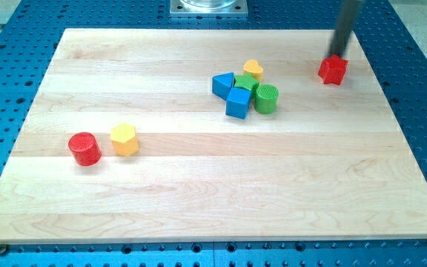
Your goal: Move the red star above the green circle
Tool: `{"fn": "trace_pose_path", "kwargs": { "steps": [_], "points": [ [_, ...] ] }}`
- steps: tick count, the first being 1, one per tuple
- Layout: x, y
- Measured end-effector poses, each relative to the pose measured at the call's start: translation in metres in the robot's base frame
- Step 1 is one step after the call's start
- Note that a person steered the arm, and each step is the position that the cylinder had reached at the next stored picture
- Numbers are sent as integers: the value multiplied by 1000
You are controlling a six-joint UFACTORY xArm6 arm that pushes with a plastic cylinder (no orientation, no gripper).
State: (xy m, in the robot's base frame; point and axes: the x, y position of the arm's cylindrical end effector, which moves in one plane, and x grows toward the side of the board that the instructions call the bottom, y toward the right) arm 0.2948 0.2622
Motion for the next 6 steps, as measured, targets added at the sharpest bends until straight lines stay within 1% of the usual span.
{"fn": "trace_pose_path", "kwargs": {
  "steps": [1, 2, 3, 4, 6],
  "points": [
    [36, -34],
    [52, -101],
    [63, -89],
    [75, -89],
    [72, -119]
  ]
}}
